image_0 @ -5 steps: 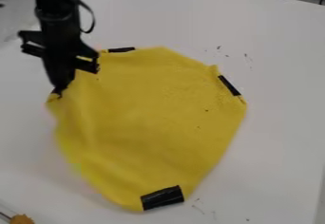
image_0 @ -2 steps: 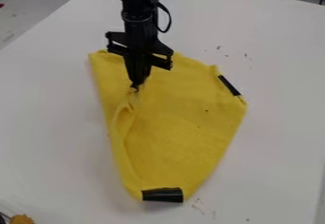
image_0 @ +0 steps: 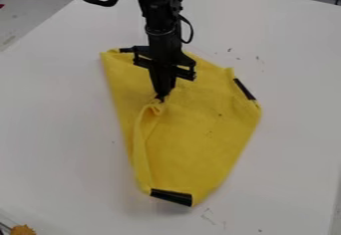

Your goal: Folded the cloth from bottom left to top right

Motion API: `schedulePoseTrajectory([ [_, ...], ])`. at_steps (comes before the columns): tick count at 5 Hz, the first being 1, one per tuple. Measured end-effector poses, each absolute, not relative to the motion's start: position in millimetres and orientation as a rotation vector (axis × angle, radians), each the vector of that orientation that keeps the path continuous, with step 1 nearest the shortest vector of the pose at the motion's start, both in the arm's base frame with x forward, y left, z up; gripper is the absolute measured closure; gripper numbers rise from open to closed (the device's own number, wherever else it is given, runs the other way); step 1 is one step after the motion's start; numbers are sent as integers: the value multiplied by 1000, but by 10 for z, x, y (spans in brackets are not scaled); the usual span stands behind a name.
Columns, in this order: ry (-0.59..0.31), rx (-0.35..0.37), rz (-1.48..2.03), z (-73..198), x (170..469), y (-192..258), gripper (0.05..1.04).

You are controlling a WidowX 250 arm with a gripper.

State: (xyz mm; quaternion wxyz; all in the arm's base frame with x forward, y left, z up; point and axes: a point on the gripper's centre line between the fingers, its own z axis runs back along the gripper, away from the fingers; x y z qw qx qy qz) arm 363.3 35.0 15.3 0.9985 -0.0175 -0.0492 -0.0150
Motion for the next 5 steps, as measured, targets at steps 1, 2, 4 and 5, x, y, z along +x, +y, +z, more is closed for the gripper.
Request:
schedulePoseTrajectory([
  [1,-108,-52,-35,167,3722,325,855],
  [2,-117,-70,-65,240,3870,178,595],
  [4,-134,-88,-33,427,4134,-131,84],
  [5,-123,-9,-73,475,4140,-174,81],
])
